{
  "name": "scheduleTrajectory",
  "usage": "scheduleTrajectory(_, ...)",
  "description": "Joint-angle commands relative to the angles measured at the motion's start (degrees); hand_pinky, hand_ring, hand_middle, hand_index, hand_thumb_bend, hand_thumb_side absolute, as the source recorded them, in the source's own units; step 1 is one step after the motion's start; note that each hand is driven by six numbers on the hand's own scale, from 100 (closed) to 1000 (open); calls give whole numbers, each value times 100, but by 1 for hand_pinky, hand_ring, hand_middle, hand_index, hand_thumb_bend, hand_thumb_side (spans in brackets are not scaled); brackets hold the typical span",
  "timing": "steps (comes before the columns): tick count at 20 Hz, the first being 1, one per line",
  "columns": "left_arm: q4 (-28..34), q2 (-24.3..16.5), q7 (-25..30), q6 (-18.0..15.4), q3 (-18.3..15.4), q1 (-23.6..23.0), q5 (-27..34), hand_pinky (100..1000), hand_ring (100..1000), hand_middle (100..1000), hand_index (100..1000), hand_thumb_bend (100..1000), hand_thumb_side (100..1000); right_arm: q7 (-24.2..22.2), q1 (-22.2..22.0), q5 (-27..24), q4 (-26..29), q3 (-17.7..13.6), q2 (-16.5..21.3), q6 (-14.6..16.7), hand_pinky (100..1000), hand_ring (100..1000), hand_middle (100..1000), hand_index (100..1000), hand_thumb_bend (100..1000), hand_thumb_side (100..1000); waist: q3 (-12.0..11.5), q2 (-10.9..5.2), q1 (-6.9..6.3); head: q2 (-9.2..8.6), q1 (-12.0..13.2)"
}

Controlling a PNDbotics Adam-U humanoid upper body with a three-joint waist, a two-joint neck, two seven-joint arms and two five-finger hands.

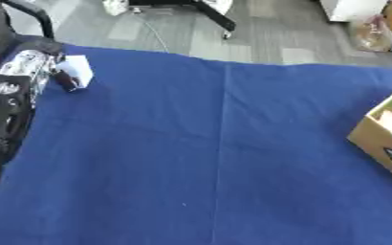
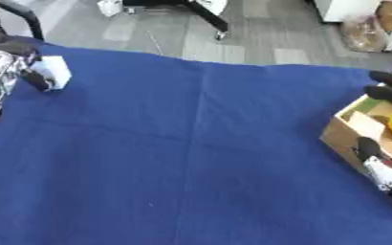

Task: Pick up the objects with one hand, pass them to the other hand, and then place them into the box on the other side of the table.

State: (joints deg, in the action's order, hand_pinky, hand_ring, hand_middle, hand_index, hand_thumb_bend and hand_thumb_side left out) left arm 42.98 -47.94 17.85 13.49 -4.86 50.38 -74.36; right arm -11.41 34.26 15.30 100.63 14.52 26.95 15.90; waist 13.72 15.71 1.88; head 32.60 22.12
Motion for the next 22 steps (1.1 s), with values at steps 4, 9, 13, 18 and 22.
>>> scheduleTrajectory(4,3,-50,-1341,24,-59,7,161,454,376,351,421,100,387,7,73,-29,19,-39,59,4,1000,928,1000,931,100,349,-17,-36,41,-66,14)
scheduleTrajectory(9,139,-87,-1793,-69,-60,-77,678,457,370,339,403,100,338,7,47,-17,-7,-41,69,4,1000,927,1000,935,100,346,-60,-107,26,2,50)
scheduleTrajectory(13,496,-171,-2046,-240,-19,-248,1449,458,363,329,385,100,292,1,42,-13,-5,-32,102,7,1000,927,1000,938,100,335,-120,-192,8,78,57)
scheduleTrajectory(18,1181,-238,-2443,-508,81,-584,3002,463,351,318,362,100,183,-32,62,-6,43,14,122,25,1000,925,1000,941,100,312,-202,-326,-18,203,20)
scheduleTrajectory(22,1827,-207,-2757,-765,252,-896,4420,464,346,313,352,100,112,-40,81,6,138,35,136,34,1000,924,1000,944,100,281,-256,-446,-21,280,-27)
